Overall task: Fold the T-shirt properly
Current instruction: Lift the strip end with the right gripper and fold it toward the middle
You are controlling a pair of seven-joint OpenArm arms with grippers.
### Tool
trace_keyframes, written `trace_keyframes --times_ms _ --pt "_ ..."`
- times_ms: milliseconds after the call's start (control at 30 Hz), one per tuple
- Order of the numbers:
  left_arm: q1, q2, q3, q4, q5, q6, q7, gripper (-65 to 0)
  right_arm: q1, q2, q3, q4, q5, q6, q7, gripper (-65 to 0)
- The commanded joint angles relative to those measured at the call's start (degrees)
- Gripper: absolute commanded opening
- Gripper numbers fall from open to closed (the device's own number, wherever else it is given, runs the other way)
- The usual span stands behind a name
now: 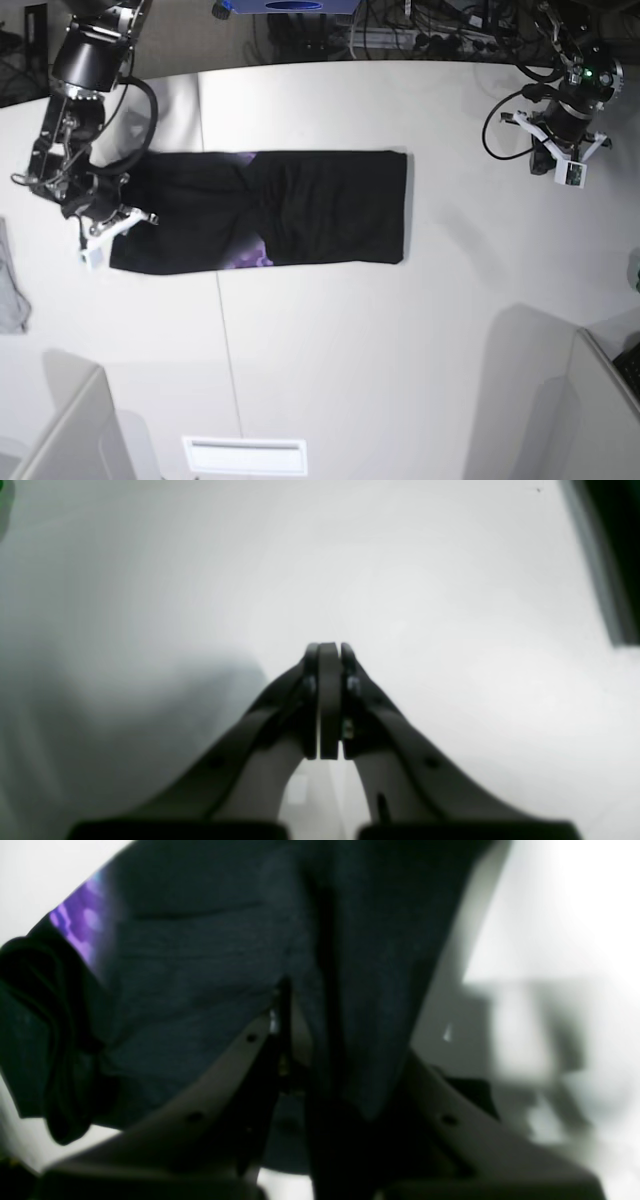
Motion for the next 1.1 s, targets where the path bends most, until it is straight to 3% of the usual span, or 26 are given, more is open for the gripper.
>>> trace_keyframes --times_ms 0,200,467,1067 --pt "0.02 -0.73 -0.47 0.87 -0.75 -0.30 -1.15 -65.0 0.82 0.30 -0.84 3.83 1.53 -0.82 0.85 -65.0" --pt "-0.07 -0.73 -0.30 0.87 -0.75 -0.30 -1.15 -65.0 -1.64 0.39 -10.07 14.91 1.53 -12.24 0.85 -65.0" --pt "0.02 -0.73 -0.65 0.87 -0.75 -0.30 -1.15 -65.0 -2.08 0.30 -20.88 22.20 1.53 -22.27 1.29 -65.0" --pt "-0.33 -0.73 -0.21 -1.86 -0.66 -0.30 -1.24 -65.0 -7.89 -4.80 -23.87 31.79 1.62 -22.53 1.20 -65.0"
